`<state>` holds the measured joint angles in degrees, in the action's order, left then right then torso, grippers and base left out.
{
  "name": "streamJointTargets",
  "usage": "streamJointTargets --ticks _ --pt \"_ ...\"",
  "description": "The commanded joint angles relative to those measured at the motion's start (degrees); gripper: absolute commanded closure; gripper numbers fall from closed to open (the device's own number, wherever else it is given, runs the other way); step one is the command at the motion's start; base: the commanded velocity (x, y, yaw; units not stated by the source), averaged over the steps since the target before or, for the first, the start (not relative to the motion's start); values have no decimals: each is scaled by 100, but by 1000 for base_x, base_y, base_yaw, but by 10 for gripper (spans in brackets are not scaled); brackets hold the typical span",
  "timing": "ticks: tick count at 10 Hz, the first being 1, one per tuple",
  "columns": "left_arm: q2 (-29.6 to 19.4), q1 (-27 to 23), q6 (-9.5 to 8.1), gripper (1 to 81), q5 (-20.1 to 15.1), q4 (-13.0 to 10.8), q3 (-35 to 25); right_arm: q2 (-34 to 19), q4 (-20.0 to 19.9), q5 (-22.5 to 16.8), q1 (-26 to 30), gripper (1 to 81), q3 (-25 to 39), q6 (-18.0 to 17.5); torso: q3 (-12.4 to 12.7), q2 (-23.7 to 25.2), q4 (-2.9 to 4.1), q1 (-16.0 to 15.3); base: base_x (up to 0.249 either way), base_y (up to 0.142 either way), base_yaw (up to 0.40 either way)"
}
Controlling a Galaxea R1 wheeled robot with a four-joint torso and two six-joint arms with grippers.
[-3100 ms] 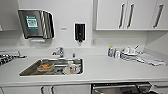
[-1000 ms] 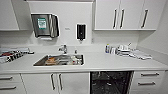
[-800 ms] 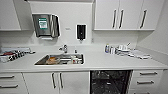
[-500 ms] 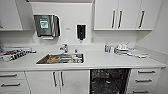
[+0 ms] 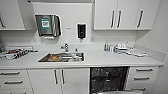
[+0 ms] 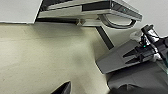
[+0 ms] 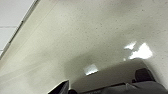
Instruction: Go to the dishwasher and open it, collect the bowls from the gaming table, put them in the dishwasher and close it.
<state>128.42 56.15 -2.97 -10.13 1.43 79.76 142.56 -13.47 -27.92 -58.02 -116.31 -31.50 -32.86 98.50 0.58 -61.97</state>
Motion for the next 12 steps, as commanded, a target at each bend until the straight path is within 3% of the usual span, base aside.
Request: streamJointTargets --ticks 1,4,6,10,12 --pt "-79 -513 34 10 -42 -81 -14 -6 -59 118 392 10 -119 572 2 0 0 0 0 0 0" --pt "105 -188 34 10 -42 -204 311 152 -59 1162 -267 10 -110 1688 2 0 0 -2 0 0 0" --pt "438 337 34 10 1 -239 1089 310 -50 1761 -741 10 -275 2172 2 0 0 -2 0 0 0" --pt "1301 1578 25 10 688 -231 2992 1128 -24 2212 -1524 10 -1376 3018 2 0 0 -2 0 0 0" --pt "1572 2044 17 10 811 -169 3500 1365 -15 2412 -1893 10 -1620 3360 2 0 0 -2 0 0 0"
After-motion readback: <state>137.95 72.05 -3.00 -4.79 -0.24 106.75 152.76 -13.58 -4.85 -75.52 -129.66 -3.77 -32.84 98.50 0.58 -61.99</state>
